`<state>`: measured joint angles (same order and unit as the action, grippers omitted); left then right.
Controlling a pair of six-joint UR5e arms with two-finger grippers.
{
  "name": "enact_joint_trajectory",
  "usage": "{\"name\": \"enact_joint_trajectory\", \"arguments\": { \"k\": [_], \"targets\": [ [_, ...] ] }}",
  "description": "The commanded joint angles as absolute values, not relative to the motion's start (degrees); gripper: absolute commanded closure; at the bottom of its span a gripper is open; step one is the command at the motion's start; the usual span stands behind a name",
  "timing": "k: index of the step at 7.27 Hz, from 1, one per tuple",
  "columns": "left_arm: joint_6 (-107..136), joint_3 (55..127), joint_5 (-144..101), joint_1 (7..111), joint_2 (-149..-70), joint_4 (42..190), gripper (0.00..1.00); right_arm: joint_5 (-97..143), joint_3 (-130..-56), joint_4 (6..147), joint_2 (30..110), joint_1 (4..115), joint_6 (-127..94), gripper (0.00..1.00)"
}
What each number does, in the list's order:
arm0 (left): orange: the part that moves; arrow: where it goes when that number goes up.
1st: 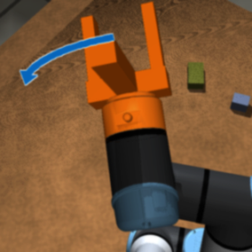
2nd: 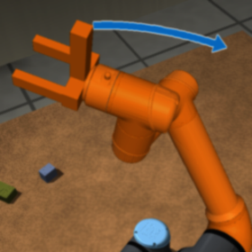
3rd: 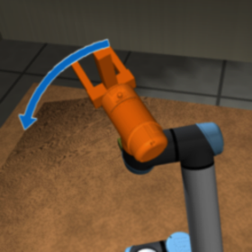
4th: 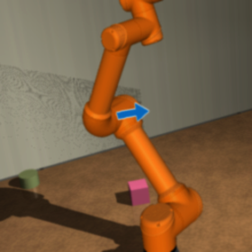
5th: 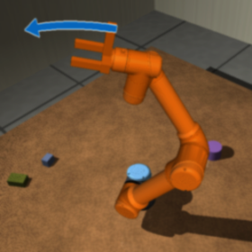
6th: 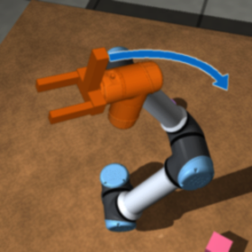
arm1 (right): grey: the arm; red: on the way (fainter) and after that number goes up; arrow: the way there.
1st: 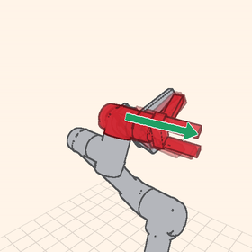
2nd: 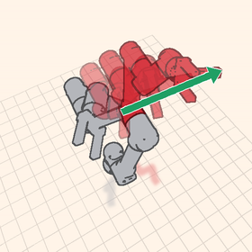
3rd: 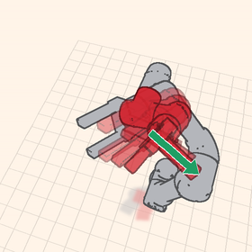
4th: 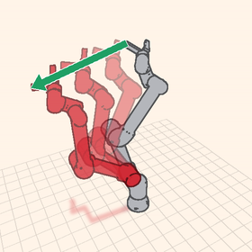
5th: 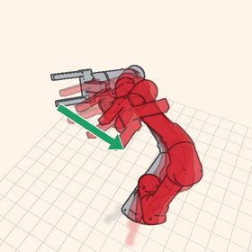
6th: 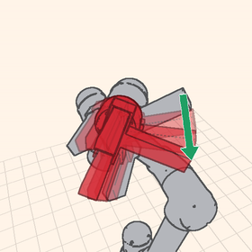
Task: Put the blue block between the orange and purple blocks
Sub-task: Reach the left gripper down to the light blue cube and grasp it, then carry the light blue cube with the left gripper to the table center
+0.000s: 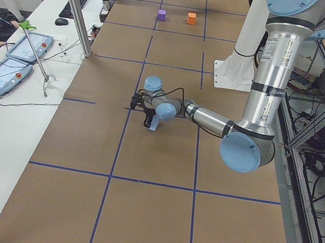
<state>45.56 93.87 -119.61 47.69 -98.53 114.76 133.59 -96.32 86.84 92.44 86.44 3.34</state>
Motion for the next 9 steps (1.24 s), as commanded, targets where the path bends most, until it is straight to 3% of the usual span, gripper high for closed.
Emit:
{"name": "enact_joint_trajectory", "arguments": {
  "k": [1, 3, 6, 8, 9],
  "targets": [
    [45.96, 96.58, -119.62, 47.73, -108.57, 99.84, 0.91, 133.59, -96.33, 86.84, 92.46, 86.48, 3.34, 0.00],
    [57.59, 94.93, -119.45, 40.31, -122.11, 90.90, 0.91, 133.59, -96.33, 86.84, 92.46, 86.40, 3.34, 0.00],
    [71.08, 78.28, -112.26, 31.14, -142.15, 92.11, 0.91, 133.59, -96.24, 86.84, 92.46, 86.40, 3.25, 0.00],
    [72.25, 75.60, -109.00, 27.08, -143.26, 93.77, 0.84, 133.68, -96.33, 86.84, 92.55, 86.48, 2.64, 0.00],
    [72.25, 74.37, -108.81, 27.07, -143.35, 95.52, 0.73, 133.68, -96.42, 86.84, 92.55, 86.40, 2.64, 0.00]
  ]
}}
